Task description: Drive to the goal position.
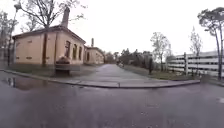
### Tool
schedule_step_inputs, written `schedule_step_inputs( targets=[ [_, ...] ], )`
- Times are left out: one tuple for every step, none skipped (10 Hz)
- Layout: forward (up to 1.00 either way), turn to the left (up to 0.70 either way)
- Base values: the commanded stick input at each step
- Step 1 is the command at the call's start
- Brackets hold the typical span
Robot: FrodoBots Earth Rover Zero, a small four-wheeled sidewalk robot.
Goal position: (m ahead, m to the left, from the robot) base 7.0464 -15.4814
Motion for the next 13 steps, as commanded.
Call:
schedule_step_inputs(
  targets=[
    [1.00,0.00],
    [1.00,0.00],
    [1.00,0.00],
    [1.00,0.00],
    [1.00,0.00],
    [1.00,0.00],
    [1.00,-0.29],
    [1.00,-0.40],
    [1.00,-0.22],
    [1.00,-0.01],
    [1.00,0.00],
    [1.00,0.00],
    [1.00,0.00]
  ],
)
